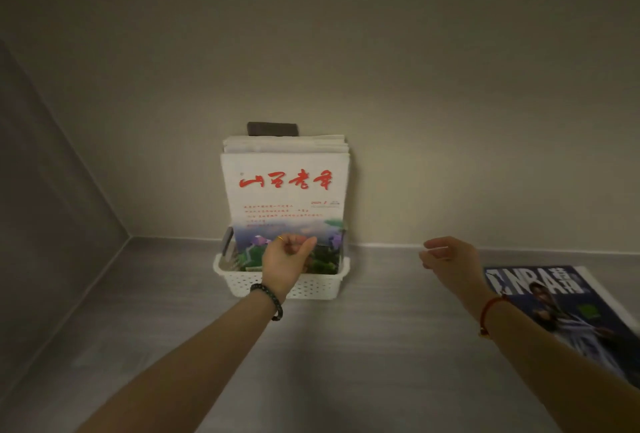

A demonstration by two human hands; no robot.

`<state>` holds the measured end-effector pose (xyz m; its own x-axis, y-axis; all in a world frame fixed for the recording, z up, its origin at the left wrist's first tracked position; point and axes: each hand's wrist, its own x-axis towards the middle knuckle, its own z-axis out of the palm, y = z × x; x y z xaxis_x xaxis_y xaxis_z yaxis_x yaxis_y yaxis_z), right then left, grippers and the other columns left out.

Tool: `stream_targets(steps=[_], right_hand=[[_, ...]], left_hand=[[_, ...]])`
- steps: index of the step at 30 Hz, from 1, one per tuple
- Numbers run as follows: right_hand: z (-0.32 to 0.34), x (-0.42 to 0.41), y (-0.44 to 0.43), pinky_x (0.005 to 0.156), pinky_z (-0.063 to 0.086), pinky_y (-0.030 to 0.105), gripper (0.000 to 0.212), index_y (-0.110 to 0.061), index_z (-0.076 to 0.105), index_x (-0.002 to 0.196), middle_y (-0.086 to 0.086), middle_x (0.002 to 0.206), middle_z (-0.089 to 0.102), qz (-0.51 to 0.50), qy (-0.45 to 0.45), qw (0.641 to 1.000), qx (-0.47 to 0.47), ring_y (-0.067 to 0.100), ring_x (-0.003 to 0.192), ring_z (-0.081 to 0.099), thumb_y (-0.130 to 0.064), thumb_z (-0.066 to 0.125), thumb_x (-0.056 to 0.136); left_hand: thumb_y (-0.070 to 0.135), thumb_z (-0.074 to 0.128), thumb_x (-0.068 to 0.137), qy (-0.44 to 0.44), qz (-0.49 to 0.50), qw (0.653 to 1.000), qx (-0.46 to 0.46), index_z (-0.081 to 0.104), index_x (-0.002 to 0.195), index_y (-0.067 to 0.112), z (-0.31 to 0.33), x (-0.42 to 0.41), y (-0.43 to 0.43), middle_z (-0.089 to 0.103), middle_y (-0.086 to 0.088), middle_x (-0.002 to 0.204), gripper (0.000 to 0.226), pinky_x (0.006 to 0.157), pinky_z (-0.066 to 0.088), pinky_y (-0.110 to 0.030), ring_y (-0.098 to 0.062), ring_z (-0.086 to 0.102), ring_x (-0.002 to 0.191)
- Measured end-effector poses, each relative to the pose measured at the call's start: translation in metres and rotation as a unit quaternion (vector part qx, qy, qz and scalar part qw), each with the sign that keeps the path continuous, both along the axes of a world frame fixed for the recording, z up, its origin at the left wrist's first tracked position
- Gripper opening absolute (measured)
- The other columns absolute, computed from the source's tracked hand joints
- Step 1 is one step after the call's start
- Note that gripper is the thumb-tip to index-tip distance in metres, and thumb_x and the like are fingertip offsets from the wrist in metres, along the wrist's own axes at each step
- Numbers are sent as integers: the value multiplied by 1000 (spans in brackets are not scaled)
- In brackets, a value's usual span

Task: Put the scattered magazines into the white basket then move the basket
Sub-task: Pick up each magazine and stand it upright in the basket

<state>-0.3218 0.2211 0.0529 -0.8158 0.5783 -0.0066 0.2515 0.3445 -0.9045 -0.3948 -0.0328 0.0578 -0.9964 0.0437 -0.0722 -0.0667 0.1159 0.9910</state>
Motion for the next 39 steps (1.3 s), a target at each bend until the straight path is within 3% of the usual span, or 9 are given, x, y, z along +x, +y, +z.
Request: stream_targets(steps=[4, 7, 9, 14, 20, 22, 25, 34, 39], right_hand=[[-5, 51, 60, 44, 44, 11, 18, -5, 66, 93, 8, 79, 65, -6, -39, 998, 38, 19, 64, 58, -8, 69, 76], [-12, 88, 109, 65, 43, 24, 14, -10, 66, 93, 5, 80, 62, -17, -99, 993, 68, 20, 73, 57, -13, 66, 79], [-17, 110, 141, 65, 41, 26, 6, -11, 64, 85, 3, 74, 61, -13, -120, 991, 57, 26, 77, 60, -13, 65, 80], [-44, 153, 211, 82, 49, 37, 12, -9, 66, 82, 9, 82, 65, -70, -115, 991, 28, 23, 80, 60, -5, 72, 72], [-76, 178, 275, 71, 50, 33, 20, -18, 63, 68, 5, 66, 62, -107, -138, 985, -8, 17, 60, 58, 0, 72, 70], [-87, 183, 291, 73, 49, 32, 18, -14, 62, 79, 5, 72, 61, -102, -164, 981, -35, 23, 69, 60, -2, 72, 71], [-100, 189, 305, 74, 50, 33, 24, -12, 58, 91, 8, 83, 60, -82, -206, 972, -77, 26, 78, 59, -5, 72, 73], [-109, 188, 308, 76, 48, 33, 29, -11, 58, 96, 12, 90, 58, -47, -232, 969, -70, 26, 83, 58, -6, 72, 72], [-101, 187, 309, 82, 50, 40, 38, -9, 54, 110, 10, 94, 59, -51, -237, 965, -103, 29, 89, 59, -9, 69, 76]], left_hand=[[16, 62, 84, -37, -57, 998, 11, 59, 86, 3, -7, 32, 66, 60, -4, 66, 14, 50, 49, -17, -6, 58, 52], [20, 62, 84, -74, -91, 993, 5, 60, 99, 3, -18, 56, 116, 62, -5, 80, 22, 60, 47, -21, -12, 59, 67], [22, 61, 85, -94, -115, 989, 4, 60, 105, 3, -26, 71, 149, 62, -7, 89, 28, 62, 47, -20, -17, 59, 78], [24, 58, 87, -144, -153, 978, -2, 60, 103, 6, -54, 105, 225, 60, -5, 84, 25, 65, 47, -21, -17, 56, 78], [19, 53, 90, -201, -180, 963, -3, 55, 67, 16, -80, 137, 296, 50, 0, 65, 23, 55, 41, -19, -7, 48, 57], [16, 51, 91, -209, -204, 956, 3, 63, 79, 5, -84, 145, 311, 61, -8, 76, 20, 66, 50, -23, -12, 59, 69], [8, 51, 90, -223, -181, 958, 14, 59, 110, -11, -87, 151, 328, 63, -22, 114, 29, 96, 47, -46, -35, 60, 106], [0, 57, 84, -248, -197, 949, 1, 53, 114, -9, -92, 146, 347, 59, -27, 120, 31, 83, 51, -54, -40, 59, 105], [-6, 48, 88, -213, -184, 960, 7, 48, 117, -2, -85, 149, 355, 57, -23, 123, 29, 90, 47, -57, -42, 56, 110]])
